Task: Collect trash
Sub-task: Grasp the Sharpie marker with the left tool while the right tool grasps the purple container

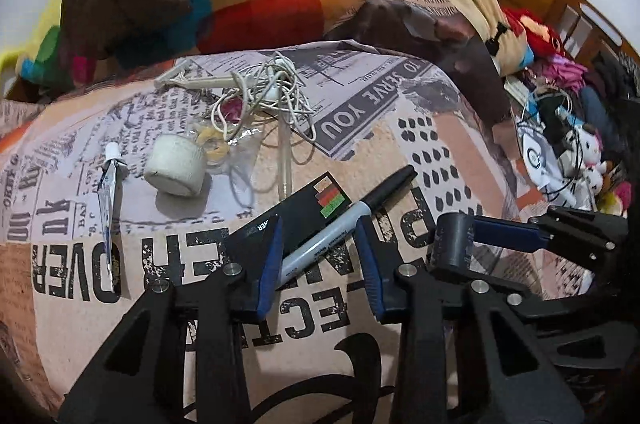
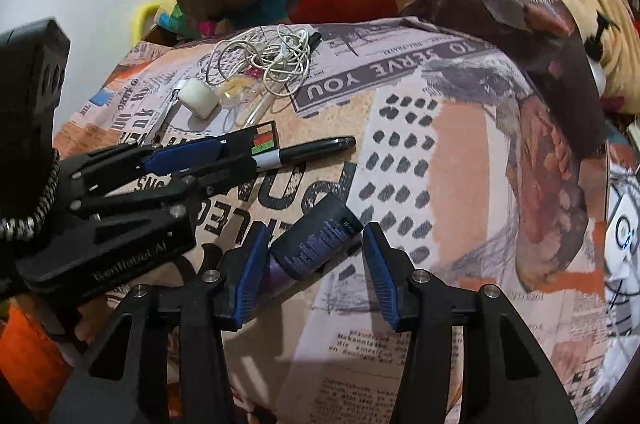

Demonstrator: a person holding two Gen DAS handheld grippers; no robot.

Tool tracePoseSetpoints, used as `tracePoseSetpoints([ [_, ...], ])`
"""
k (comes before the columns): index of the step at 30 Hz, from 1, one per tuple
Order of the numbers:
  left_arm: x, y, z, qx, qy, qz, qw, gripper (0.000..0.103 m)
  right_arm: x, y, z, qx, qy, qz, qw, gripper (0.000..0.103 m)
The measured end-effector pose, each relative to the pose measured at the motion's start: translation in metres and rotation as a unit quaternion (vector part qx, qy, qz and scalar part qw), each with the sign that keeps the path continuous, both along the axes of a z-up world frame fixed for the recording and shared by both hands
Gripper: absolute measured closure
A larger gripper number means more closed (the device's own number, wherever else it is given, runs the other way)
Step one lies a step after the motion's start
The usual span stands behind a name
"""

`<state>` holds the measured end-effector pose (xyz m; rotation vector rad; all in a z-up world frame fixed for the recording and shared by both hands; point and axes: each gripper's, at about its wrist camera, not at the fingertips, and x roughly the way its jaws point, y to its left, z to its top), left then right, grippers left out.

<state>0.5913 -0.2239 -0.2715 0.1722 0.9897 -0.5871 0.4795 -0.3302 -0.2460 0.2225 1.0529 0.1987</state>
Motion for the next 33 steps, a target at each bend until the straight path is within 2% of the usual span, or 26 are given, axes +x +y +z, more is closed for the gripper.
tracePoseSetpoints([
  [3,-0.007,0.0,-0.005,0.004,0.013,-0.004,0.9999,0.068,-0.001,0.001,-0.002,0.007,0.008,-0.003,1.0,0.057],
  [7,-0.021,0.008,-0.009,0.013,0.008,0.004,0.9999,0.08,-0.007,0.008,-0.004,0.002,0.012,-0.01,1.0,0.057],
  [13,-0.048,0.032,-0.011,0.002,0.006,0.035,0.9994,0.09,-0.021,0.023,-0.006,-0.052,-0.014,0.007,0.999,0.057],
  [14,-0.052,0.035,-0.011,0.002,0.007,0.039,0.9992,0.091,-0.02,0.023,-0.006,-0.057,-0.015,0.005,0.998,0.061],
  [17,-0.063,0.041,-0.01,0.006,0.017,0.046,0.9988,0.092,-0.016,0.019,-0.007,-0.069,-0.02,0.0,0.997,0.08],
  [23,-0.057,0.029,-0.009,0.021,0.02,0.034,0.999,0.091,-0.013,0.017,-0.007,-0.059,-0.022,0.002,0.998,0.08],
  [29,-0.036,0.006,-0.01,0.042,-0.005,0.032,0.9986,0.091,-0.008,0.014,-0.008,-0.037,-0.026,0.001,0.999,0.079],
  [33,-0.036,0.0,-0.012,0.047,-0.02,0.04,0.9979,0.091,-0.009,0.017,-0.009,-0.047,-0.034,0.002,0.998,0.08],
])
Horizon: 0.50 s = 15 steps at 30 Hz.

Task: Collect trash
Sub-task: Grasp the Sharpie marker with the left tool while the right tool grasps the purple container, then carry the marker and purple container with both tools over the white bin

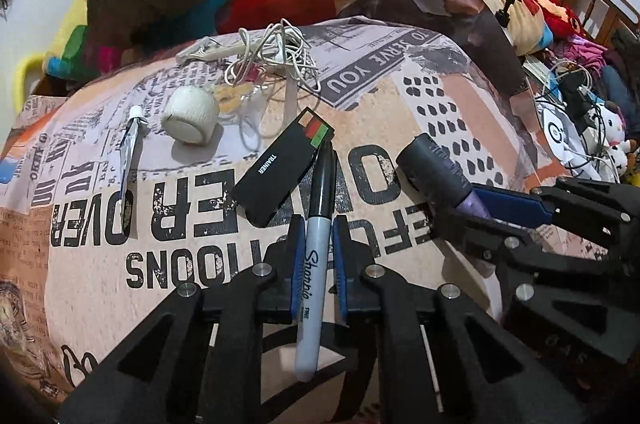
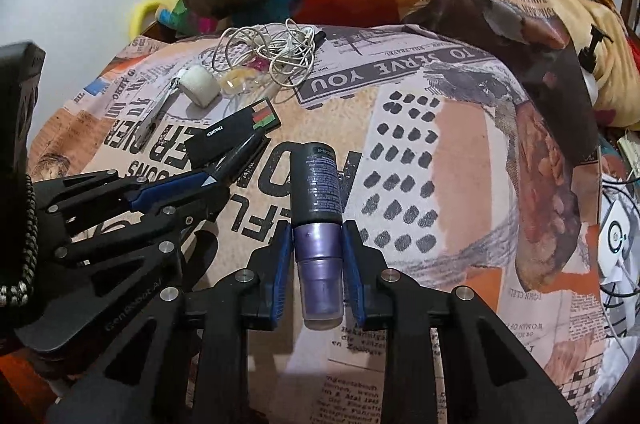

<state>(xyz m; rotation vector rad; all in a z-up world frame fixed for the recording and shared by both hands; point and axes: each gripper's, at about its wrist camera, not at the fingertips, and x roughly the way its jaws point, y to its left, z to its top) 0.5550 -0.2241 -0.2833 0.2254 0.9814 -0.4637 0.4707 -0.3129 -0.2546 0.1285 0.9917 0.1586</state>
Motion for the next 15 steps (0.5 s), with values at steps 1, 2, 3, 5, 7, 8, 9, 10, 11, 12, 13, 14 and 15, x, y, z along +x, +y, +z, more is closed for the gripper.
tracePoseSetpoints([
  [1,0.0,0.0,0.0,-0.002,0.001,0.006,1.0,0.092,0.0,0.001,0.0,-0.004,-0.001,0.001,1.0,0.08],
  [2,0.0,0.001,0.001,-0.005,0.004,0.011,0.9999,0.093,0.0,0.0,0.0,-0.003,0.0,0.001,1.0,0.08],
  [3,-0.001,0.002,0.001,-0.011,0.01,0.014,0.9998,0.093,0.0,-0.001,0.0,0.004,0.003,-0.001,1.0,0.08],
  [5,-0.002,0.004,0.003,-0.027,0.027,0.019,0.9991,0.093,0.001,-0.007,0.001,0.025,0.012,-0.004,1.0,0.08],
  [7,-0.006,0.006,0.006,-0.03,0.029,0.026,0.9988,0.093,0.0,-0.011,0.005,0.037,0.013,-0.011,0.999,0.08],
  [8,-0.009,0.007,0.01,-0.028,0.025,0.03,0.9989,0.093,-0.001,-0.012,0.008,0.038,0.011,-0.014,0.999,0.08],
  [9,-0.011,0.009,0.014,-0.028,0.021,0.033,0.9989,0.093,-0.003,-0.012,0.012,0.04,0.007,-0.015,0.999,0.08],
  [10,-0.015,0.011,0.019,-0.032,0.02,0.036,0.9987,0.093,-0.004,-0.012,0.018,0.044,0.005,-0.015,0.999,0.08],
  [11,-0.018,0.014,0.025,-0.035,0.018,0.039,0.9985,0.093,-0.005,-0.012,0.022,0.046,0.003,-0.015,0.999,0.08],
  [12,-0.021,0.017,0.032,-0.036,0.014,0.042,0.9984,0.093,-0.009,-0.01,0.031,0.049,-0.005,-0.015,0.999,0.08],
  [13,-0.025,0.02,0.039,-0.038,0.008,0.045,0.9983,0.093,-0.011,-0.008,0.036,0.048,-0.011,-0.014,0.999,0.08],
  [14,-0.029,0.024,0.048,-0.039,0.002,0.048,0.9981,0.093,-0.015,-0.006,0.042,0.047,-0.017,-0.014,0.999,0.08],
  [15,-0.035,0.028,0.056,-0.04,-0.005,0.051,0.9979,0.093,-0.02,-0.003,0.052,0.049,-0.027,-0.013,0.998,0.08],
])
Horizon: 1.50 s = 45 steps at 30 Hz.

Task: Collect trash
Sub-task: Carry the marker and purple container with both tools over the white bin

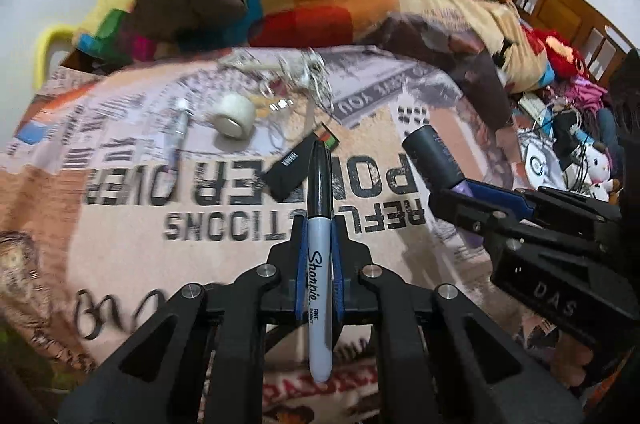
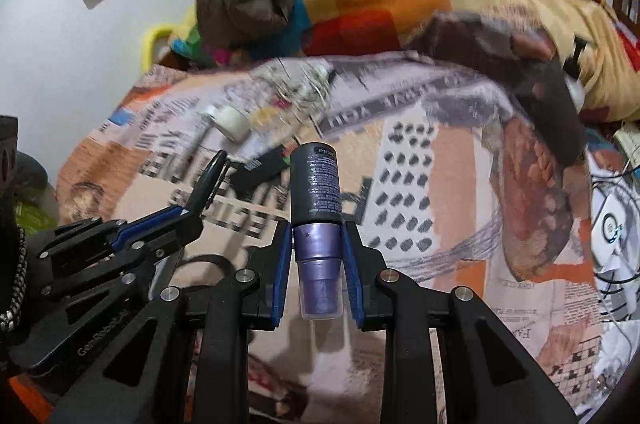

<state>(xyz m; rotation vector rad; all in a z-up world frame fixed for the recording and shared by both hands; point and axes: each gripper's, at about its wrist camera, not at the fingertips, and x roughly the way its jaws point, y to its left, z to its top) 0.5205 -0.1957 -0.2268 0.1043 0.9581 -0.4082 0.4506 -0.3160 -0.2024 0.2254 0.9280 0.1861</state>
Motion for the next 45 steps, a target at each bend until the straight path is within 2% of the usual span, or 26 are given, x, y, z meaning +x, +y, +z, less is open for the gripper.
tracePoseSetpoints([
  [13,-0.075,0.078,0.084,-0.014,-0.066,0.066,0.9956,0.093,-0.056,0.052,0.079,0.01,-0.067,0.038,0.997,0.08],
  [21,-0.125,0.146,0.113,-0.026,-0.093,0.121,0.988,0.093,-0.089,0.103,0.11,-0.001,-0.101,0.087,0.991,0.08],
  [26,-0.16,0.191,0.123,-0.028,-0.108,0.155,0.9816,0.093,-0.105,0.142,0.115,-0.004,-0.109,0.126,0.986,0.08],
  [35,-0.217,0.273,0.114,-0.027,-0.109,0.228,0.9672,0.093,-0.134,0.238,0.091,-0.018,-0.09,0.231,0.969,0.08],
  [40,-0.248,0.322,0.087,-0.032,-0.089,0.279,0.9556,0.093,-0.149,0.292,0.067,-0.031,-0.067,0.293,0.953,0.08],
  [45,-0.271,0.37,0.047,-0.044,-0.053,0.331,0.9412,0.093,-0.166,0.347,0.038,-0.05,-0.042,0.347,0.935,0.08],
])
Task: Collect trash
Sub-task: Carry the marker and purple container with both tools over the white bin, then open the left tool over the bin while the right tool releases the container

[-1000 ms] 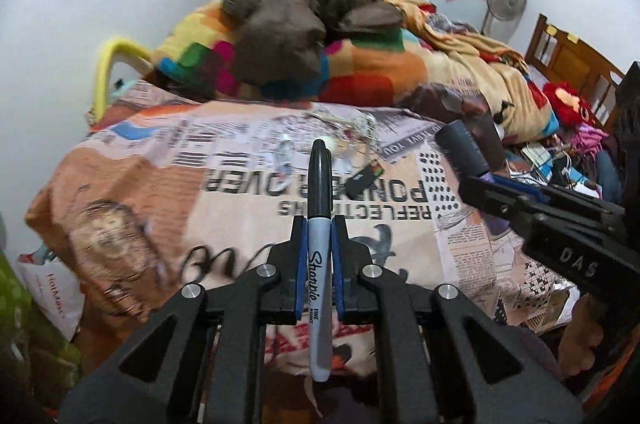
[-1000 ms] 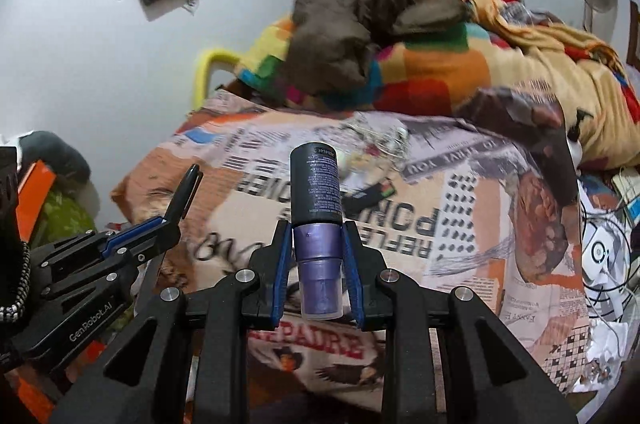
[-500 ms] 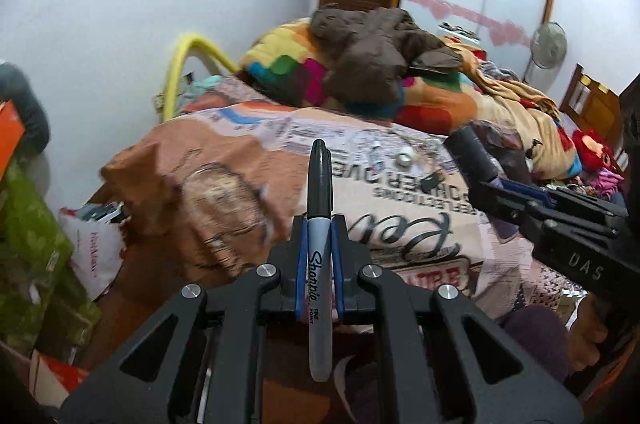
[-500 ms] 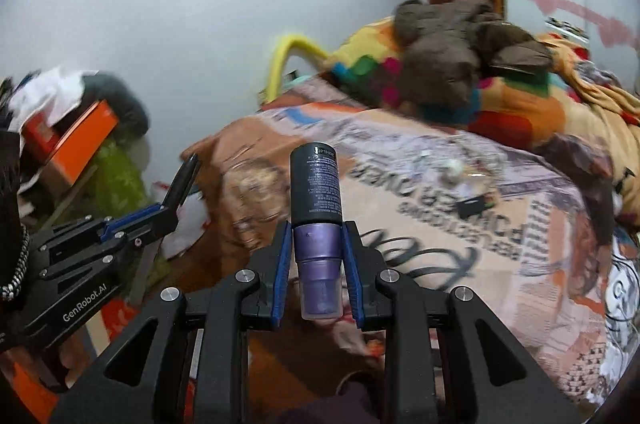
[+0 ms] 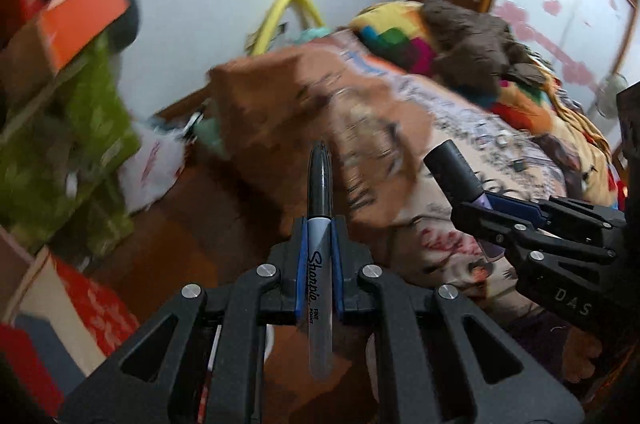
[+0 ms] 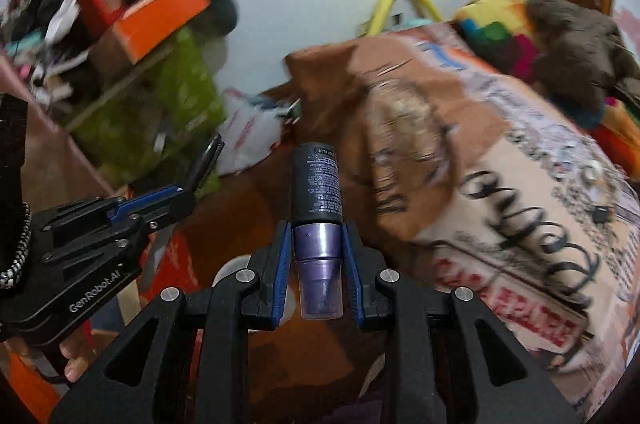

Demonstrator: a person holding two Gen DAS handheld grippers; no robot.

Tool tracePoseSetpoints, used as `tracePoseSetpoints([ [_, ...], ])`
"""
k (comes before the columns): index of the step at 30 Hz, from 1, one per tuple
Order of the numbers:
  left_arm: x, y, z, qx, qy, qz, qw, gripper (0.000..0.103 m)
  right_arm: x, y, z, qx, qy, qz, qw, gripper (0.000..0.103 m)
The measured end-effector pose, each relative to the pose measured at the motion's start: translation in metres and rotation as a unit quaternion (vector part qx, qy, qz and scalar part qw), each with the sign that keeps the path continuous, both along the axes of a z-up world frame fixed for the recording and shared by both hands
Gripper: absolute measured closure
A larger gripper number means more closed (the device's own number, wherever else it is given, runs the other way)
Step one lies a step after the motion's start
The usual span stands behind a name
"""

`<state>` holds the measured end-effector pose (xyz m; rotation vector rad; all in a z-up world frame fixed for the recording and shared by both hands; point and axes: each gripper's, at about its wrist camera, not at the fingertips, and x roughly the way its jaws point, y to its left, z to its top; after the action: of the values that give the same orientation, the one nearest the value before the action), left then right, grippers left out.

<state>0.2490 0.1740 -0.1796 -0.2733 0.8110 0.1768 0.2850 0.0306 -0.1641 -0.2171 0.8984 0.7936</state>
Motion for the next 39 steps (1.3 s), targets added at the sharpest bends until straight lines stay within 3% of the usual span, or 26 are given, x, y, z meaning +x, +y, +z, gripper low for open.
tracePoseSetpoints([
  [11,-0.045,0.087,-0.108,-0.054,0.083,0.093,0.9907,0.093,-0.027,0.096,-0.088,-0.068,0.071,0.088,0.991,0.08],
  [22,-0.052,0.131,-0.216,-0.111,0.167,0.137,0.97,0.093,-0.017,0.15,-0.19,-0.135,0.17,0.098,0.971,0.08],
  [32,-0.043,0.144,-0.293,-0.165,0.223,0.151,0.9488,0.093,-0.011,0.166,-0.245,-0.177,0.218,0.115,0.953,0.08],
  [39,-0.041,0.151,-0.326,-0.204,0.251,0.153,0.9338,0.093,-0.005,0.171,-0.257,-0.172,0.238,0.126,0.947,0.08],
])
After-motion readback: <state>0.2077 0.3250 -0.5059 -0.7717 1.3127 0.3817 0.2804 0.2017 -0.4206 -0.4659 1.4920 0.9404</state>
